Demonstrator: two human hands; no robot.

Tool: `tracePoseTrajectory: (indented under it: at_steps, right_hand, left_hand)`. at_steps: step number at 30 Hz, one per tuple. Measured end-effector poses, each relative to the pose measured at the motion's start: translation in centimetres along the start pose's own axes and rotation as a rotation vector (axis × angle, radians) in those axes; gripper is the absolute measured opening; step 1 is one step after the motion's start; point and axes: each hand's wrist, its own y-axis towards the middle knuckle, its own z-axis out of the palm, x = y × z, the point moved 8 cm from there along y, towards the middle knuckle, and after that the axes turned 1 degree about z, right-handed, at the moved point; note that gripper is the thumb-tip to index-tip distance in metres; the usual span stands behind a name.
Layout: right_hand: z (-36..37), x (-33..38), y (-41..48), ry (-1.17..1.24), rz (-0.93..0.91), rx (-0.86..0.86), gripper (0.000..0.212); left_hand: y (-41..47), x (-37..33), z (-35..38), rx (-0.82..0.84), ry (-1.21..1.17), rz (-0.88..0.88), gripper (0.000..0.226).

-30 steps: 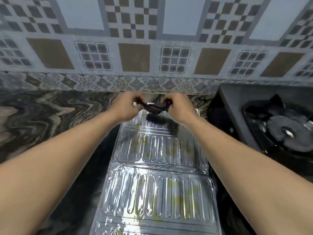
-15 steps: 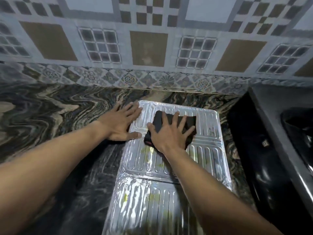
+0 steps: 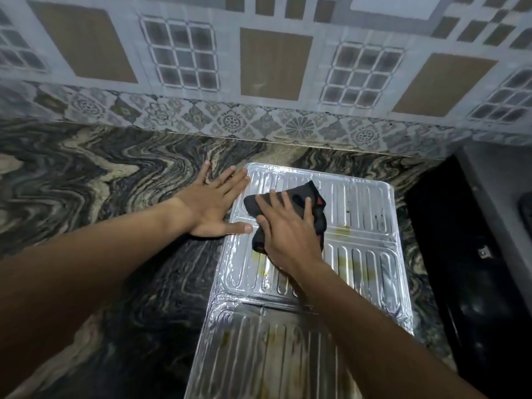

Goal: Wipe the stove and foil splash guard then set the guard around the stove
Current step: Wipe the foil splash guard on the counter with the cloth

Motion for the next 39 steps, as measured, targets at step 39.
tracePoseTrajectory:
  at_steps: [39]
  right_hand:
    - [-2.1, -13.3, 0.6, -0.032, 0.423, 0.128, 0.063]
  left_hand:
    - [-0.6, -0.5, -0.4, 0.107, -0.018, -0.002, 0.112]
